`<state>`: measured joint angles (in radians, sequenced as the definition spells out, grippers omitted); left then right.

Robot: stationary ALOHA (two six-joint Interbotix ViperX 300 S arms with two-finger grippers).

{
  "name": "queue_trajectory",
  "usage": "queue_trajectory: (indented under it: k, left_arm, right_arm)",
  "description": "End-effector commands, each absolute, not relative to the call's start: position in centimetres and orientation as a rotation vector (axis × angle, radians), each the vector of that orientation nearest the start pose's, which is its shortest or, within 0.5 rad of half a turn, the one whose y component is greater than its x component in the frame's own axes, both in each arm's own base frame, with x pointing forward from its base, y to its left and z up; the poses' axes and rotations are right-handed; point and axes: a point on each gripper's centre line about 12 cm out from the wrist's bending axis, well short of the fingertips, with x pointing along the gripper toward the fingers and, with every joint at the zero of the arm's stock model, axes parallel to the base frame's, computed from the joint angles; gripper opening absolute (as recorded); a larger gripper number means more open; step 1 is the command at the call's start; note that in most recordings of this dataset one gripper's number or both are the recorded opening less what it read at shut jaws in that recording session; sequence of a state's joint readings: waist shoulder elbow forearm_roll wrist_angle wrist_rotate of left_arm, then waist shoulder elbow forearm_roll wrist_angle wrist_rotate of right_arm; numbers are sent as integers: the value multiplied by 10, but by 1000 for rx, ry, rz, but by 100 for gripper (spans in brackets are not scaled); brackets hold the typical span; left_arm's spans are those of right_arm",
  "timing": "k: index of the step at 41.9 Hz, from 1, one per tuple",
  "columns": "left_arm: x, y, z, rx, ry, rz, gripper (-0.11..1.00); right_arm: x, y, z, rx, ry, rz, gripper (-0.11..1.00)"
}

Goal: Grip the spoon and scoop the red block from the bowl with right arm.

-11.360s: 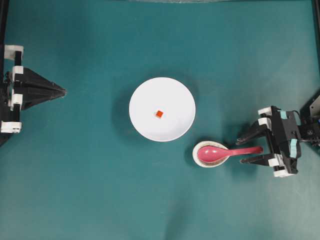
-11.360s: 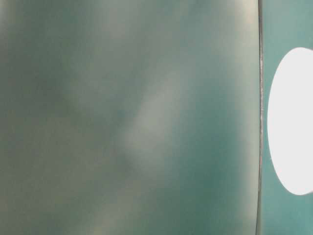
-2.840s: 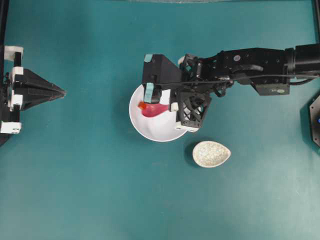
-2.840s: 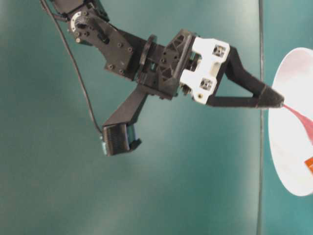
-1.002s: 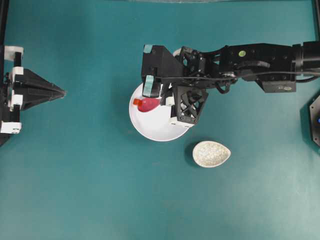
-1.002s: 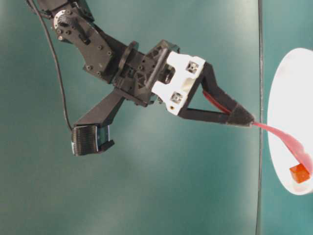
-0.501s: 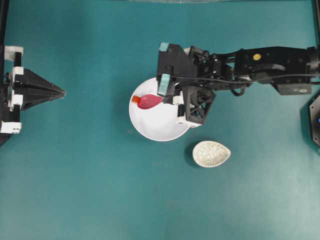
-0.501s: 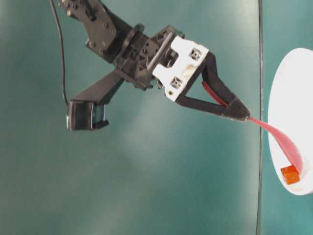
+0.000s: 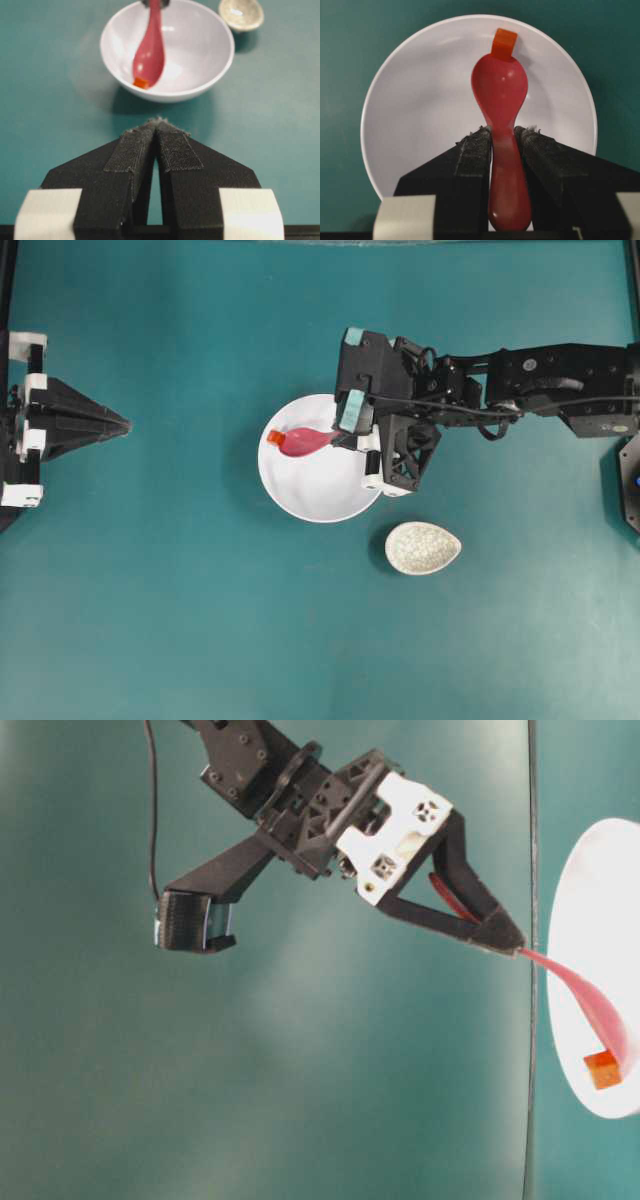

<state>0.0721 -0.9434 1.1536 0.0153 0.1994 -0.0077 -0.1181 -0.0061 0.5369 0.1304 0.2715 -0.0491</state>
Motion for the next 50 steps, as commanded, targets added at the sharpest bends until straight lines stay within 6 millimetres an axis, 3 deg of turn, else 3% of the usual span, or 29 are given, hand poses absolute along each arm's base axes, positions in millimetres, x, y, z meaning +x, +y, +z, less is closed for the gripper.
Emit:
queue_trajectory:
  k: [1,33,50]
  left_arm:
    - [196,15,244,-5,404,74,1]
    - [196,15,245,-10,402,77,1]
    - [196,15,245,-21,401,79,1]
  right_arm:
    - [397,-44,206,131,734,-113,25]
    - [396,-37,201,118,672,-106,25]
    - [380,-26,204,103,604,-86,25]
